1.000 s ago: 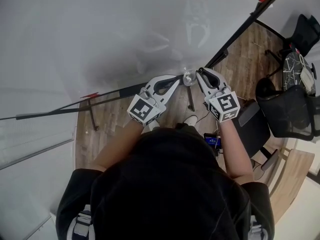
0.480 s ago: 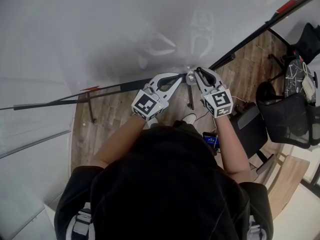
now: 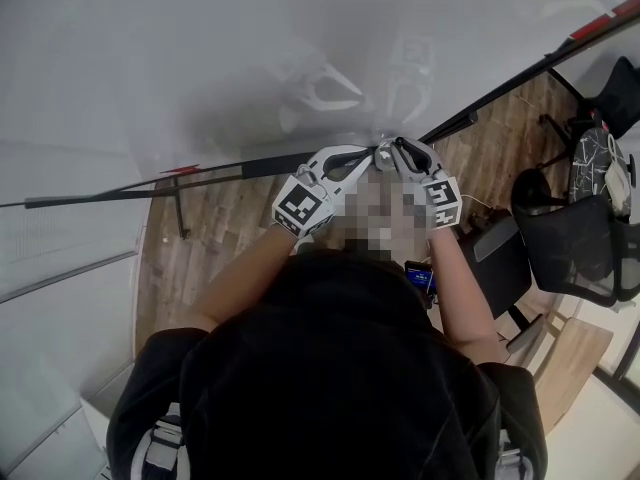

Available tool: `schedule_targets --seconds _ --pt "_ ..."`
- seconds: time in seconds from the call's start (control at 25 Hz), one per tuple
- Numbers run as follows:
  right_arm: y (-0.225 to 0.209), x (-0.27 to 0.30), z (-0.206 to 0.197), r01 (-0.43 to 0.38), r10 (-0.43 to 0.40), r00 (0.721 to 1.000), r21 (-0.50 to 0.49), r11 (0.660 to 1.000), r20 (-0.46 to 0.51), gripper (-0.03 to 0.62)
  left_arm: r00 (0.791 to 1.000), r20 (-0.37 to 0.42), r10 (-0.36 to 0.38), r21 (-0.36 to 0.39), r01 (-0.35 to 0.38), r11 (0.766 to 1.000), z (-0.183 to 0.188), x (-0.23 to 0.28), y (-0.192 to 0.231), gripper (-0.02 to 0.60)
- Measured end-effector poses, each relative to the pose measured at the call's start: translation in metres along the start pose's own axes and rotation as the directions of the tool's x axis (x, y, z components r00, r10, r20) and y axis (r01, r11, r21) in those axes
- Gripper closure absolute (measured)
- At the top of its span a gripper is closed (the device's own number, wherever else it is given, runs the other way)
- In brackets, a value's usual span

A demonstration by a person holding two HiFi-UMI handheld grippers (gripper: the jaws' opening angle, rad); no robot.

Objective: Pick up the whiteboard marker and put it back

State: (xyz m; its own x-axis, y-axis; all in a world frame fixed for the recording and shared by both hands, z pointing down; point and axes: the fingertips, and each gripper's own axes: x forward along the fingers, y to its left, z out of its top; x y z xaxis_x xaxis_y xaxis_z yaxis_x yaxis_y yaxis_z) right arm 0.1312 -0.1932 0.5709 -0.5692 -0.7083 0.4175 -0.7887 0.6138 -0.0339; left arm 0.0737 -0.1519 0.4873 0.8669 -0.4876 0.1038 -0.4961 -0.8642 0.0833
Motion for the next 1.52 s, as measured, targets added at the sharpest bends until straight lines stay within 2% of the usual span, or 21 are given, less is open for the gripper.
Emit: schedule_targets --seconds 0.48,0.76,0.96,1.24,1.52 --pt "-0.002 0.02 -0.043 -0.011 0.016 0.993 0.045 0.999 -0.114 0.53 1.0 -0.022 0.021 -0.012 -0.021 1.0 -0.008 -0.009 0.0 0.578" --pt "-0.006 0.025 -0.048 -0.006 0.015 0.991 0.071 0.997 -0.132 0.53 0.999 -0.025 0.034 -0.017 -0.035 0.999 -0.008 -0.013 -0.001 0.578" --pt "-0.012 0.028 -0.054 0.001 0.018 0.99 0.141 0.99 -0.137 0.526 0.999 -0.028 0.04 -0.012 -0.04 0.999 -0.008 -0.015 -0.001 0.578" --pt "-0.013 0.027 -0.058 0.001 0.025 0.989 0.18 0.984 -0.143 0.469 0.998 -0.033 0.046 -0.011 -0.047 0.999 -0.01 -0.019 -0.001 0.578" --pt "-0.009 0.014 -0.052 -0.003 0.027 0.991 0.176 0.984 -0.133 0.433 0.999 -0.029 0.044 -0.012 -0.044 0.999 -0.009 -0.02 -0.002 0.578"
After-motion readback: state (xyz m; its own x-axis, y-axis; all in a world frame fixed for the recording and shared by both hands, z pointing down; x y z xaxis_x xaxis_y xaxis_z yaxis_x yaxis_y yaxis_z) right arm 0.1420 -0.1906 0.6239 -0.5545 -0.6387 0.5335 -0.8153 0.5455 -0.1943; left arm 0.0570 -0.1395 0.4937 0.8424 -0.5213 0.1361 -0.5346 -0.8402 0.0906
